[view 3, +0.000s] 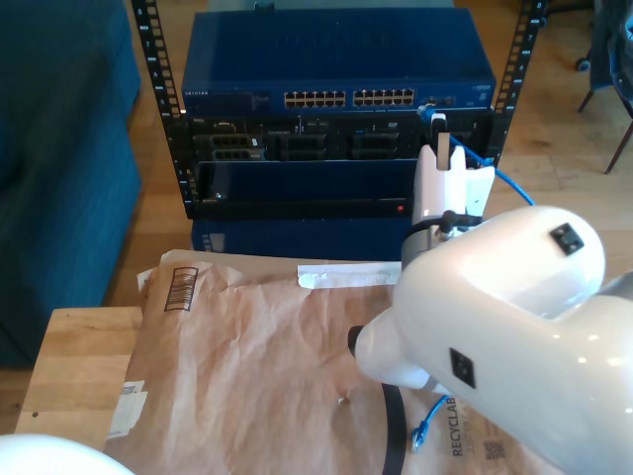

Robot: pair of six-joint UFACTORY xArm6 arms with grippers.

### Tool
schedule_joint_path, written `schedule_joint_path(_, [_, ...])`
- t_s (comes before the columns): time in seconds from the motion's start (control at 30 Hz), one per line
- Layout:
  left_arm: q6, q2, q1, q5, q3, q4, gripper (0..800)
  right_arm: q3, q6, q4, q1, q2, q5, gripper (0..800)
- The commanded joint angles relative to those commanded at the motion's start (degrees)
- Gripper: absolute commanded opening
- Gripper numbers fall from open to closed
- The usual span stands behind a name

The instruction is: Grab the cable and plug it in

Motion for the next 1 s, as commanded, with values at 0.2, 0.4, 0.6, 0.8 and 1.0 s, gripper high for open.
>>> schedule_joint_path(0.2, [0.00, 0.00, 0.00, 0.00, 0.00, 0.00, 800, -3.16, -0.09, 4.22, 0.97, 2.55, -1.58, 0])
schedule_joint_path(0.4, [0.00, 0.00, 0.00, 0.00, 0.00, 0.00, 800, -6.07, -0.09, 6.86, 1.49, 4.84, -1.85, 0])
schedule_joint_path(0.6, [0.00, 0.00, 0.00, 0.00, 0.00, 0.00, 800, -11.69, -2.29, 7.21, 1.49, 8.09, -1.76, 0])
schedule_joint_path(0.8, [0.00, 0.00, 0.00, 0.00, 0.00, 0.00, 800, -15.65, -4.04, 9.05, 1.49, 10.64, -1.67, 0])
schedule_joint_path(1.0, [0.00, 0.00, 0.00, 0.00, 0.00, 0.00, 800, -18.20, -6.42, 10.20, 1.49, 12.48, -1.23, 0])
